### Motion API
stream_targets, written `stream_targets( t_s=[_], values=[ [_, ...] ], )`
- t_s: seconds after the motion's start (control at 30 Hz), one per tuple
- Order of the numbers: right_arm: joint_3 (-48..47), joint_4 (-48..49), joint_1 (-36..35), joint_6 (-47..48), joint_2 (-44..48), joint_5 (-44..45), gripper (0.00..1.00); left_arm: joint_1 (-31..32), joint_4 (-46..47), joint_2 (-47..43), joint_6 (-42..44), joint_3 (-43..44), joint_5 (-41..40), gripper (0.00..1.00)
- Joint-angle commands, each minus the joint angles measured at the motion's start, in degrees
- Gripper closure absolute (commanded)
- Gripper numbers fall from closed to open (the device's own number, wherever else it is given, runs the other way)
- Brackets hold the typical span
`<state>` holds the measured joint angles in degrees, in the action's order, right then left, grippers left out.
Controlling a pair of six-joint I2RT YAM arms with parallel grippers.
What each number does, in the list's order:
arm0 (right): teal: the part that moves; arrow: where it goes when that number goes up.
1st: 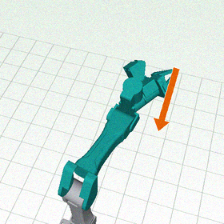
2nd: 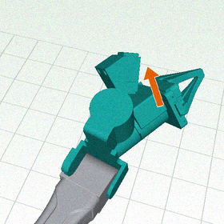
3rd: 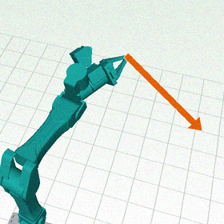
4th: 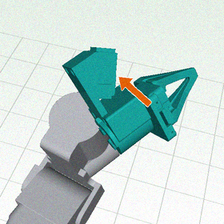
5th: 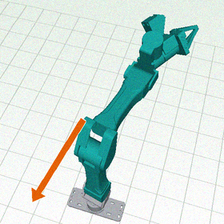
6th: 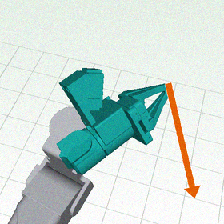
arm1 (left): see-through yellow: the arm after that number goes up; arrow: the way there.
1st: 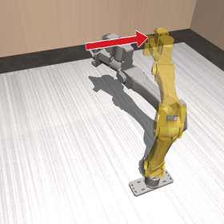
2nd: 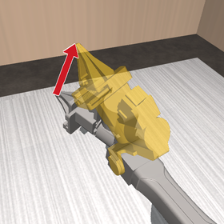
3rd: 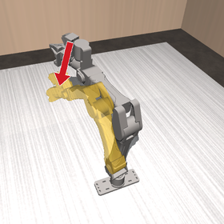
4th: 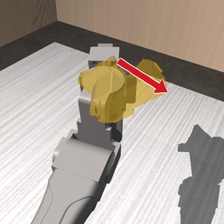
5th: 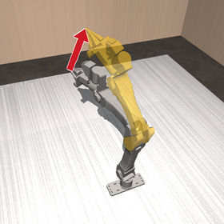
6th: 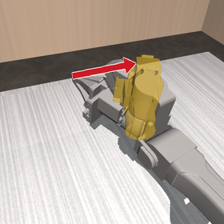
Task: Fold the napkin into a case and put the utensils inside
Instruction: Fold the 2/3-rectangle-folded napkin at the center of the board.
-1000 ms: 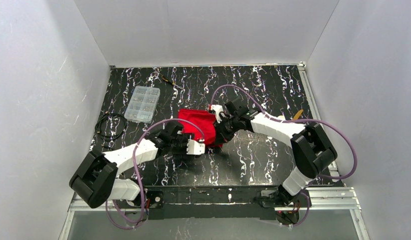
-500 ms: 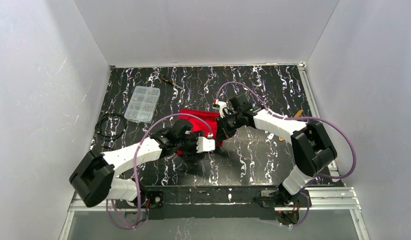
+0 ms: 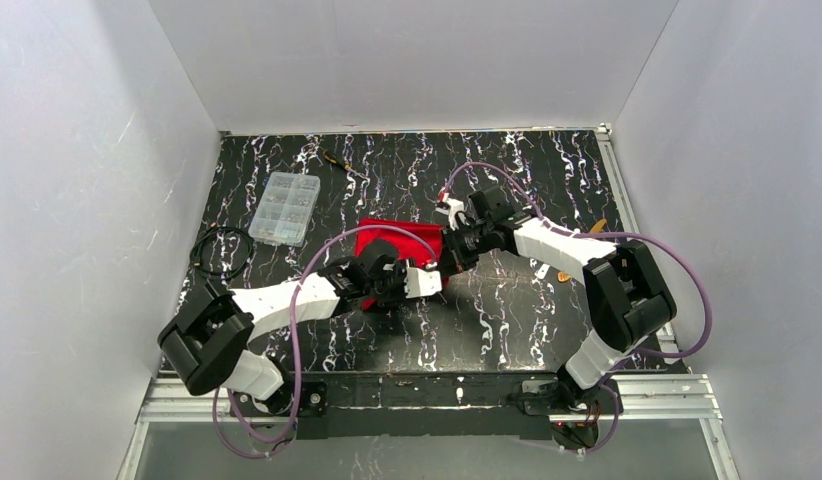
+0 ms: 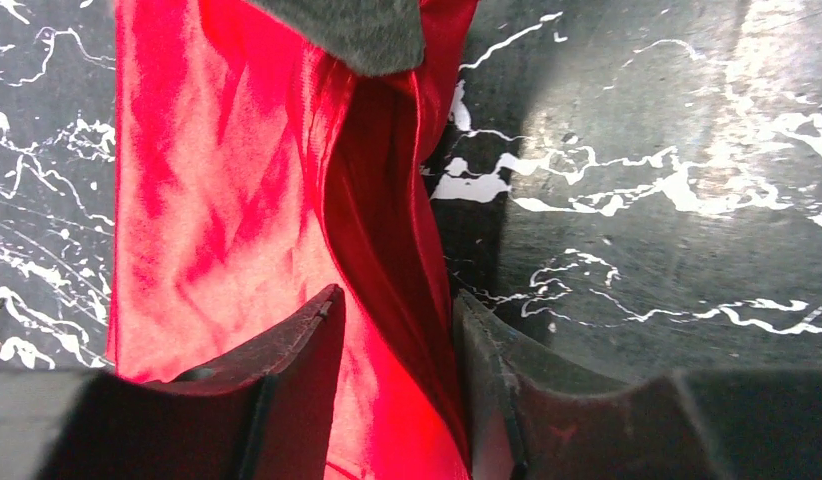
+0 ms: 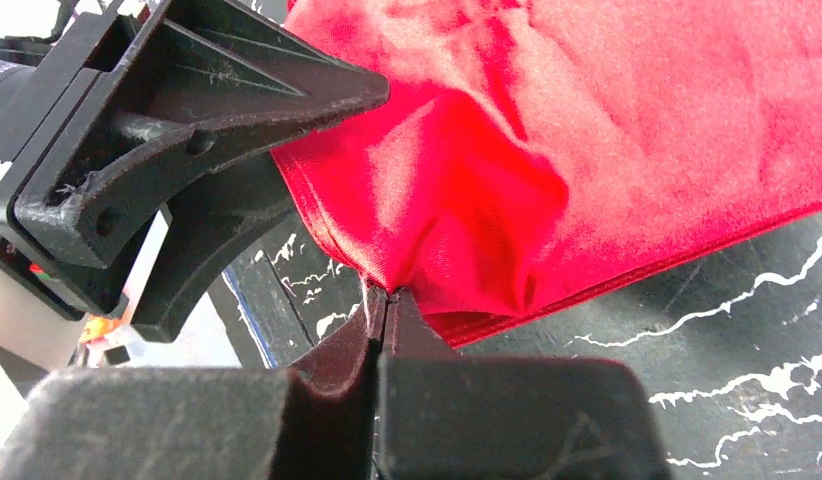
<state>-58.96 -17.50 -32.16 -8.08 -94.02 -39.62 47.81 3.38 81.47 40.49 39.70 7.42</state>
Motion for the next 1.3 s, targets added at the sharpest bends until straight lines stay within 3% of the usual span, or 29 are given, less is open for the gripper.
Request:
stream_targets(
  t_s=[0.0, 0.13, 0.3, 0.57, 0.67, 0.83, 0.93, 1.27],
  values=[
    [0.97, 3.38, 1.06, -2.25, 0.59, -1.87, 0.99, 0.24, 2.07, 1.52, 3.03, -1.92, -4.20, 0.61],
    [1.38, 3.75, 1.18, -2.51, 0.50, -1.82, 0.99, 0.21, 3.14, 1.07, 5.38, -4.12, -5.29, 0.70],
    [1.49, 4.61, 1.72, -3.33, 0.67, -1.30, 0.99, 0.26, 2.88, -0.67, 3.55, -5.35, -4.29, 0.64],
    [2.30, 3.91, 3.15, -3.48, 0.92, 0.68, 0.99, -1.93, 1.12, -2.58, 5.98, -7.35, -6.03, 0.66],
    [3.03, 4.05, 3.54, -3.90, 0.85, 1.03, 0.99, -3.50, -0.29, -4.23, 6.50, -8.29, -5.63, 0.71],
    [4.06, 4.68, 3.59, -4.33, 0.78, 1.45, 0.99, -4.56, -2.52, -4.39, 6.49, -7.21, -4.60, 0.93],
    [4.20, 4.61, 3.75, -4.52, 1.00, 2.24, 0.99, -5.32, -4.34, -4.24, 6.93, -5.71, -3.23, 1.00],
    [3.91, 5.81, 5.33, -6.31, -0.33, 3.58, 0.99, -9.79, -14.78, 0.09, 11.08, 3.08, 5.56, 1.00]
  ],
)
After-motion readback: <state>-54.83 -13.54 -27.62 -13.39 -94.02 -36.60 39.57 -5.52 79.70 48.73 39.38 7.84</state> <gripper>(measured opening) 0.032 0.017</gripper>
